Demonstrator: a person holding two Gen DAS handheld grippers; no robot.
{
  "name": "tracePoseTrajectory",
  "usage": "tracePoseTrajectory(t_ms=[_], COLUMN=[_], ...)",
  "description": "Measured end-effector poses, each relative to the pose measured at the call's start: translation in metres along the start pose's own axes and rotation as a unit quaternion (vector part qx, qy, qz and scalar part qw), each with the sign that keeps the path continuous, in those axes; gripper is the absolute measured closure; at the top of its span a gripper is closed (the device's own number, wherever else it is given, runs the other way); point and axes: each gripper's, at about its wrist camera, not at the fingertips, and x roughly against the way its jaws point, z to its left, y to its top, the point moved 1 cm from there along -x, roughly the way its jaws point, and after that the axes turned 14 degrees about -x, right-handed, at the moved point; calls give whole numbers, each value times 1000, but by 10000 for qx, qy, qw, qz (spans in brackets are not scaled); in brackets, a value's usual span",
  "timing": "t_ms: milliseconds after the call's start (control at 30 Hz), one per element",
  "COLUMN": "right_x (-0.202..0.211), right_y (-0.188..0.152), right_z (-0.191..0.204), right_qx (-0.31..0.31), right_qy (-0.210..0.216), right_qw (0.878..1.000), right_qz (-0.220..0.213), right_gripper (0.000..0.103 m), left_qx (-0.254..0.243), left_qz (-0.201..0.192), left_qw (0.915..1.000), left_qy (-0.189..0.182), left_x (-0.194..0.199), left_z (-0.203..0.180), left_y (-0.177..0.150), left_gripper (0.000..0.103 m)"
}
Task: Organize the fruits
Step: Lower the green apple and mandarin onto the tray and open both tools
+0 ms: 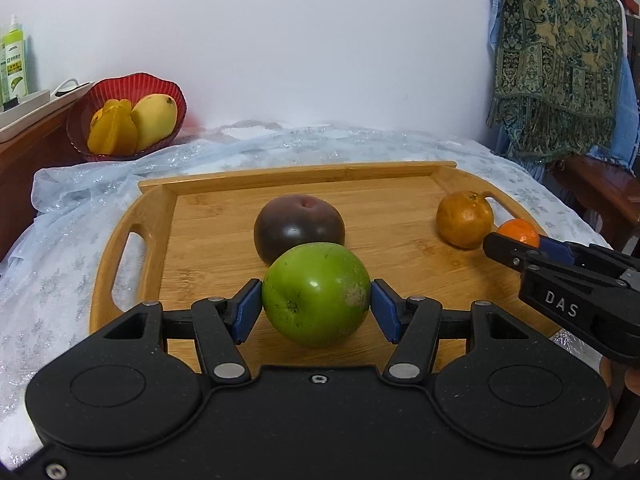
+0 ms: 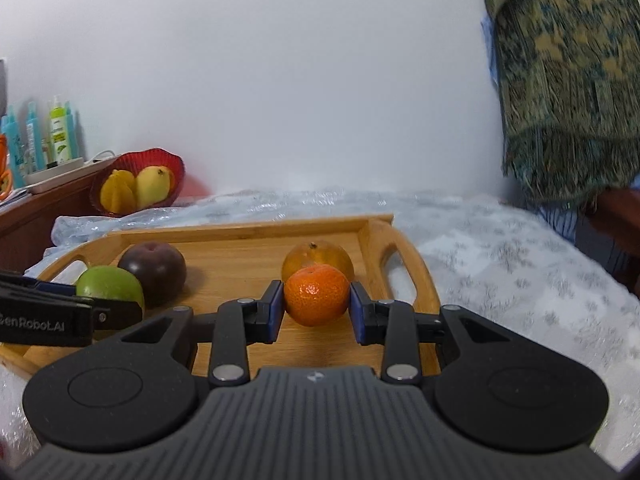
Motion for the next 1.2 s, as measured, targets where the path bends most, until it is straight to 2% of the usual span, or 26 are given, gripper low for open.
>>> tracePoseTrajectory(t_ms=[500, 1200], right_x=[-8, -15], right_y=[-2, -5], right_z=[-1, 0], right_qx=[2, 4], right_qy=[-181, -262], right_qw=[9996, 9987], right_qz=[210, 432], right_gripper=[64, 63], left_qx=[-264, -321], left_qz=[-89, -93], left_qw=[9995, 9993], left_qy=[131, 149], left_x=[2, 3], left_z=[-7, -10], left_y=[-2, -3], left_gripper=[46, 46])
